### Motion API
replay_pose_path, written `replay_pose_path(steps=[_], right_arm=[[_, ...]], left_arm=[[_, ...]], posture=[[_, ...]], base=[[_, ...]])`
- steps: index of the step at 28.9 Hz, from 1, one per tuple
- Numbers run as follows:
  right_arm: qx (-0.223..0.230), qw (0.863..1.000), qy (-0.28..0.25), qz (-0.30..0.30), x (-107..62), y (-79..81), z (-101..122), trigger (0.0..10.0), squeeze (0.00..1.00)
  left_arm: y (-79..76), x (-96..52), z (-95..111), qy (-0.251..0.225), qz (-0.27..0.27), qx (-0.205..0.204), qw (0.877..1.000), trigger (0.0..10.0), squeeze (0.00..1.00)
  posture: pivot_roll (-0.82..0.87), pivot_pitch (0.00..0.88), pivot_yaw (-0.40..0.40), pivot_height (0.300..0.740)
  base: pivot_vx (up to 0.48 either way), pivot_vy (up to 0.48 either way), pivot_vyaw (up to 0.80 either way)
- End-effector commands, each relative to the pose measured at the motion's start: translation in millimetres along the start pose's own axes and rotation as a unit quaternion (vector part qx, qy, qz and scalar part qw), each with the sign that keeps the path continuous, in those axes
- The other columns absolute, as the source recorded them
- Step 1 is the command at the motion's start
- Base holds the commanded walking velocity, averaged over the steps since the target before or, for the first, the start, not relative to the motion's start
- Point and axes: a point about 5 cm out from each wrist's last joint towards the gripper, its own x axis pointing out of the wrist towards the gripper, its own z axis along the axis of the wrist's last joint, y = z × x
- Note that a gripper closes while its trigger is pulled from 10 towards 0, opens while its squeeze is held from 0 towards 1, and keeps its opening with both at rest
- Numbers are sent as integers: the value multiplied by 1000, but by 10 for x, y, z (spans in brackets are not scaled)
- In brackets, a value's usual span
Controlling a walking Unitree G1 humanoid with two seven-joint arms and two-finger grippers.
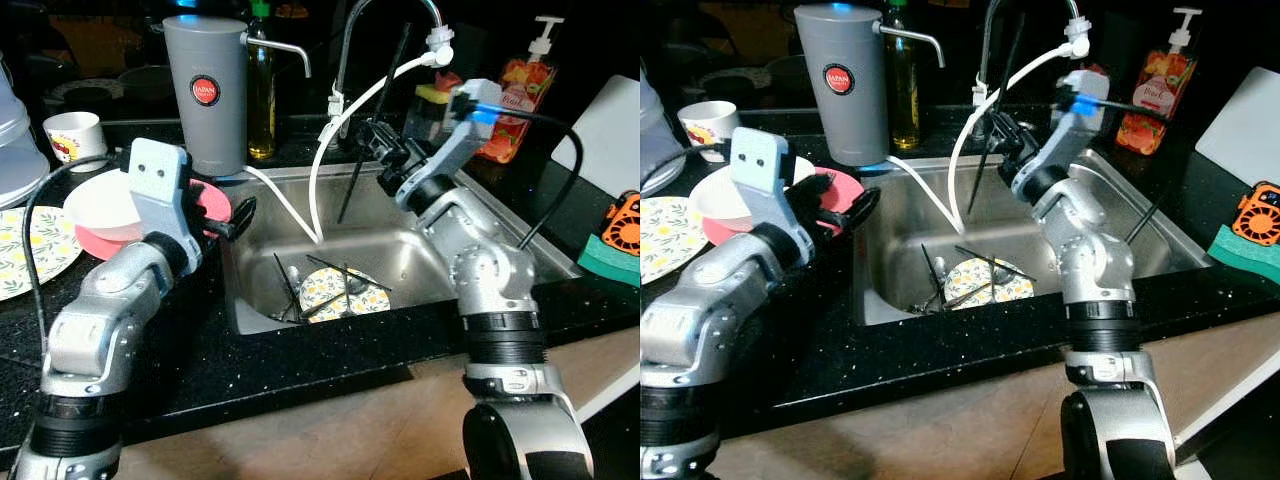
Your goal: Kitchen organization
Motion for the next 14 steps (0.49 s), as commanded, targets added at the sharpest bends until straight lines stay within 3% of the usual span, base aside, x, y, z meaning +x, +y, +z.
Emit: replay_pose_path(steps=[1,2,8,11,14], right_arm=[[-30,999,3,-12,-29,-33,-61,0,0],[-45,999,3,-13,-31,-35,-77,0,0],[-91,996,9,-1,-43,3,-183,0,0],[-99,995,9,3,-41,9,-208,0,0],[-103,995,11,13,-34,21,-239,0,0]], left_arm=[[-34,15,-46,7,9,32,999,10000,0],[-50,17,-61,4,16,42,999,10000,0],[-146,-26,-105,-52,61,-16,997,10000,0],[-134,-62,-136,-53,89,-19,994,10000,0],[-133,-148,-275,-13,114,-12,993,10000,0]], posture=[[-5,92,-46,740],[-5,93,-44,740],[-9,97,-42,740],[-8,97,-41,740],[-8,98,-41,740]], base=[[0,0,0],[0,0,0],[0,0,0],[0,0,0],[0,0,0]])
